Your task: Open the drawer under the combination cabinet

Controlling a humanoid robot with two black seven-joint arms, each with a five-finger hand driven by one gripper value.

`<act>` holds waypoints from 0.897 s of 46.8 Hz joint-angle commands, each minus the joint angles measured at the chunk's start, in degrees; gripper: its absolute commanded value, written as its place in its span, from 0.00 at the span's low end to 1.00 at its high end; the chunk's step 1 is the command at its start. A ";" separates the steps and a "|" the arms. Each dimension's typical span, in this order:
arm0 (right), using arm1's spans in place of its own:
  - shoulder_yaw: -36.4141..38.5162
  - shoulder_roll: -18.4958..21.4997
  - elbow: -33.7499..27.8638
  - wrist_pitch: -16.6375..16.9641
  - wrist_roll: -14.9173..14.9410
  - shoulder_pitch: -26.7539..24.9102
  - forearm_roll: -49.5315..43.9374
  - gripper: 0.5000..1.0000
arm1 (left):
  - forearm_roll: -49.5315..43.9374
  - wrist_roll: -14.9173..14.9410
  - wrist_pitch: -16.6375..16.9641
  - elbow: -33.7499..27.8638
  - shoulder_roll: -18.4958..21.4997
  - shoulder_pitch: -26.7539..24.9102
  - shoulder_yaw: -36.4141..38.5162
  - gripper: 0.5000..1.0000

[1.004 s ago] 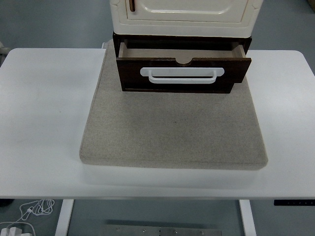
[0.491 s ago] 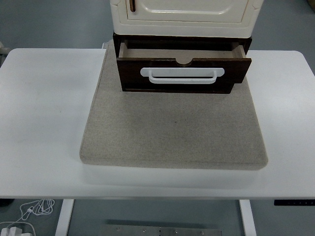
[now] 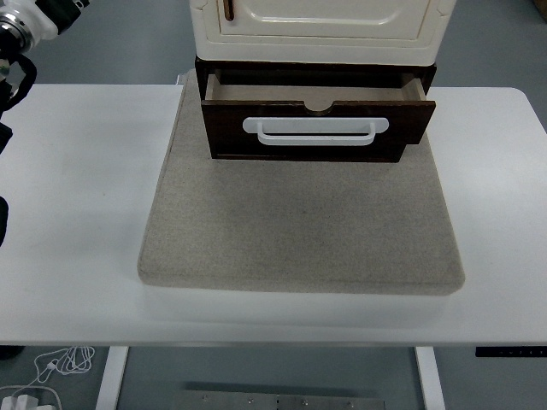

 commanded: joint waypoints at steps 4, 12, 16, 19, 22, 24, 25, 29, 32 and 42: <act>0.00 0.00 0.00 0.00 -0.01 -0.02 0.01 0.86 | -0.08 -0.02 0.05 0.06 -1.41 1.73 1.86 1.00; 0.09 0.00 0.00 0.00 -0.01 -0.11 0.18 0.86 | -0.17 -1.16 -2.15 -0.12 -2.28 4.10 1.77 1.00; 0.08 0.00 0.00 0.00 -0.01 -0.02 0.18 0.86 | -0.08 -2.39 -4.52 -0.03 -2.46 5.07 1.86 1.00; 0.08 0.00 0.00 0.00 -0.01 -0.11 0.18 0.86 | 0.01 -2.74 -6.01 -0.03 -2.55 5.86 2.13 1.00; 0.09 0.00 0.00 0.00 -0.01 -0.11 0.18 0.86 | -0.08 -2.83 -7.24 -0.03 -2.64 6.21 2.13 1.00; 0.09 0.00 0.00 0.00 -0.01 -0.11 0.18 0.86 | -0.17 -2.83 -7.95 0.06 -2.99 6.30 2.04 1.00; 0.09 0.00 0.00 0.00 -0.01 -0.11 0.18 0.86 | -0.17 -2.92 -8.13 0.06 -3.25 6.30 1.95 1.00; 0.09 0.00 0.00 0.00 -0.01 -0.11 0.27 0.86 | -2.27 -3.88 -8.39 0.50 -4.13 6.39 1.60 1.00; 0.09 0.00 0.00 0.00 -0.01 -0.11 0.36 0.86 | -6.57 -5.55 -8.92 1.46 -4.83 6.74 1.86 1.00; 0.09 0.00 0.00 0.00 -0.01 -0.20 0.36 0.86 | -11.86 -6.35 -13.05 1.99 -6.42 7.71 1.95 1.00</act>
